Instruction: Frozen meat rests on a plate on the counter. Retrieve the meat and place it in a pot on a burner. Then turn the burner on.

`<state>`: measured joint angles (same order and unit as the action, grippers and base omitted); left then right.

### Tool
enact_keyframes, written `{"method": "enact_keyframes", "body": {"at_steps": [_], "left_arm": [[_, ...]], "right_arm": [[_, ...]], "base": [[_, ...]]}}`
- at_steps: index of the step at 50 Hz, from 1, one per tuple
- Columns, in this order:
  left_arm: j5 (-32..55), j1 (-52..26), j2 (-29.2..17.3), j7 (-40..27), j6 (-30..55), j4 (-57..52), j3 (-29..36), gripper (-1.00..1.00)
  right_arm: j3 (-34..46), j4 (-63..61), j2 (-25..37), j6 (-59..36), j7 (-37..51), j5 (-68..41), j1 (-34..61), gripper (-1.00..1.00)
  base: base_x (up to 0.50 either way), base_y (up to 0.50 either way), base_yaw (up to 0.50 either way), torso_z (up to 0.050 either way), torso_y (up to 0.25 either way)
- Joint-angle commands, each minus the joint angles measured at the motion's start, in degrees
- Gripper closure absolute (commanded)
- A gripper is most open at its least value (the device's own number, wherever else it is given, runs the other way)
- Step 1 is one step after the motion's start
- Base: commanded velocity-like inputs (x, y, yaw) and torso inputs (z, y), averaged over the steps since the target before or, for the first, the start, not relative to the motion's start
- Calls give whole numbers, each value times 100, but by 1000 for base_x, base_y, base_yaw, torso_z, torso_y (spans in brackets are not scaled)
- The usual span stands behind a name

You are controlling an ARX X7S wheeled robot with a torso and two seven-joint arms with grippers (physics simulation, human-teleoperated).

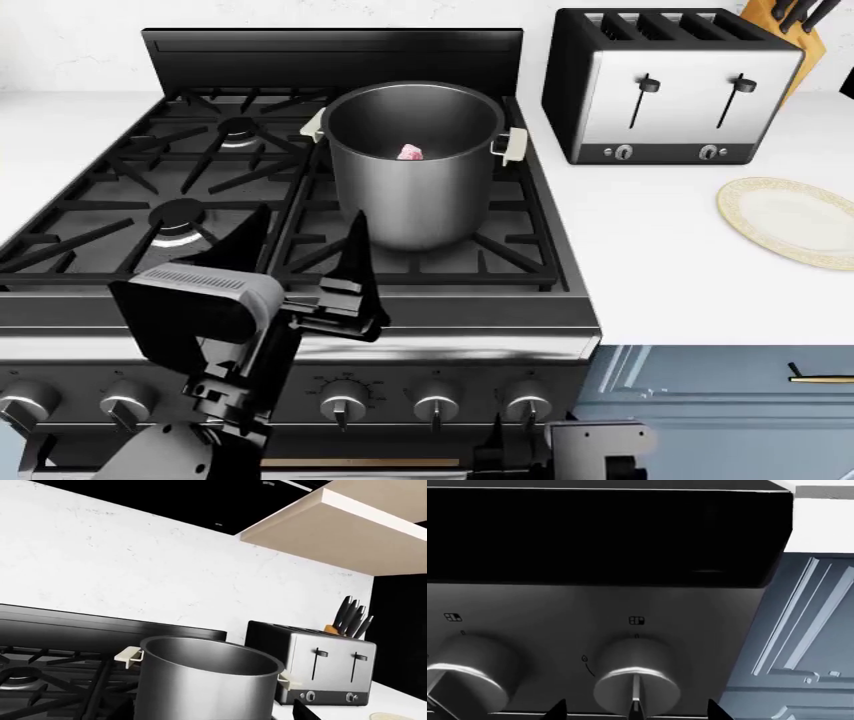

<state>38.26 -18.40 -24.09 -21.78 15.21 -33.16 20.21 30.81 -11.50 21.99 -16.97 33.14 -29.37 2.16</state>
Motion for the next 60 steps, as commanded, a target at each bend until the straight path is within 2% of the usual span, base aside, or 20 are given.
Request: {"method": "enact_keyframes", "body": {"at_steps": [1,60], "left_arm": [[8,-2,-9,2,-22,13,9,-100],[26,6,-45,-20,-115,45,72,-100]], "right_arm": [[21,63,-22,-58,-3,-13,89,-100],[71,514,-117,-157,-44,-119,282,-100]], "base": [[0,0,0,0,0],[0,0,0,0,0]]}}
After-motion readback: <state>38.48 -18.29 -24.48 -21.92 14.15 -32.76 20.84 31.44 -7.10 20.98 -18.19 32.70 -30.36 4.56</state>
